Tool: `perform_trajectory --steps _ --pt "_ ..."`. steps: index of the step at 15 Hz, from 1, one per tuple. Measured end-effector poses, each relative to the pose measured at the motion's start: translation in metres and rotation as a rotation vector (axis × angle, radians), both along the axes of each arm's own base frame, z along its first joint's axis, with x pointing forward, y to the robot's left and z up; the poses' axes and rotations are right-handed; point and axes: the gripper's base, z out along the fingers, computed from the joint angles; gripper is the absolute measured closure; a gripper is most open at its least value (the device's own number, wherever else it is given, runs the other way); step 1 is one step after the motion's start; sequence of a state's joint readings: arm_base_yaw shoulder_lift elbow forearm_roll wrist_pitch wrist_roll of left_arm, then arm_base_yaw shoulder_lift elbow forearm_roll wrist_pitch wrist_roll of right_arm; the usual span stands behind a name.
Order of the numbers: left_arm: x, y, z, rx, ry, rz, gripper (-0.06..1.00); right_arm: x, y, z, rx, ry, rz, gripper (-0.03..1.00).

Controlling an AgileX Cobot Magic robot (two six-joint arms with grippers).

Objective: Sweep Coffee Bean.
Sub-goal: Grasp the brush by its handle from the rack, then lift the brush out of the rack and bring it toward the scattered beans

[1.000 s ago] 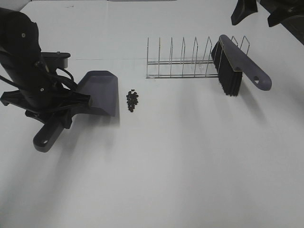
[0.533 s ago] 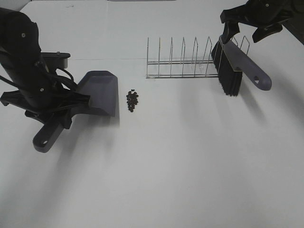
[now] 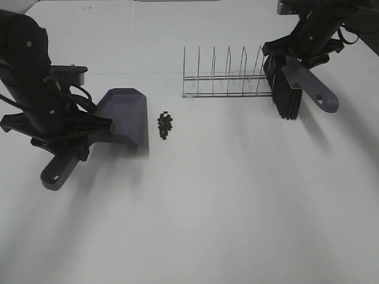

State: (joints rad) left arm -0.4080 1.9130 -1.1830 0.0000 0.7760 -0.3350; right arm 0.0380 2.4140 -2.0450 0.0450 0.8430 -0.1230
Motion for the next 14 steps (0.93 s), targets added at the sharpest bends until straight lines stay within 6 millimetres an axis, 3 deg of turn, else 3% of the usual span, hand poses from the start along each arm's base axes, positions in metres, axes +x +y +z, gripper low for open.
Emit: perform_trajectory --steps 2,4,9,14 --pt "0.0 0.0 0.0 0.0 0.0 0.0 0.62 0.0 -0.001 -0.008 -0.016 0.016 0.006 0.49" --pt "0.0 0.0 0.0 0.0 0.0 0.0 0.62 0.0 -0.003 -0.009 -0.038 0.019 0.012 0.67" --pt "0.0 0.0 0.0 0.0 0.0 0.0 0.62 0.003 -0.006 0.013 -0.057 0.04 0.01 0.68" --pt "0.0 0.0 0.0 0.0 0.0 0.0 0.62 0.004 -0.004 0.069 -0.038 0.023 -0.026 0.68"
